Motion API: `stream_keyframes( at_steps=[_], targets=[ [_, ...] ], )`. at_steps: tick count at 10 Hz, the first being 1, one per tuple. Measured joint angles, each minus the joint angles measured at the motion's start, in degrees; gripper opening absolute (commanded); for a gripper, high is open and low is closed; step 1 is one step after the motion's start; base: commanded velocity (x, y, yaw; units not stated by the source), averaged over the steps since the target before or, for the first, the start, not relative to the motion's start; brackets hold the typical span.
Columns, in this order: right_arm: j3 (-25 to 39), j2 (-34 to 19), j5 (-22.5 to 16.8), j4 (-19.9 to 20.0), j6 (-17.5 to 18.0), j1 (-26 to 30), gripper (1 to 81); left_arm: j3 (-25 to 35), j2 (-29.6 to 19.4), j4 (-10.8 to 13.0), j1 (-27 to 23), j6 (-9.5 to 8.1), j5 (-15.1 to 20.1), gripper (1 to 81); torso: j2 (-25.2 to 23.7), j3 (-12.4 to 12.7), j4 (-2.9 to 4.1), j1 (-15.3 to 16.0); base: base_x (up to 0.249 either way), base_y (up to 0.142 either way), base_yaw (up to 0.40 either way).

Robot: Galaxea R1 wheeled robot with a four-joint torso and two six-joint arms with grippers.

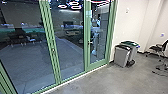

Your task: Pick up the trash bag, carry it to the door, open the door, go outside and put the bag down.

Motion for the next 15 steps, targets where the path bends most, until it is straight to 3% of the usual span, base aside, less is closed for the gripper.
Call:
stream_keyframes(
  at_steps=[15],
  targets=[
    [-0.5,0.2,0.0,-0.1,-0.1,0.0,81.1,0.0,0.2,0.0,0.2,0.0,-0.3,1.0,0.0,0.0,0.0,0.0,0.18,-0.078,0.0]
  ],
)
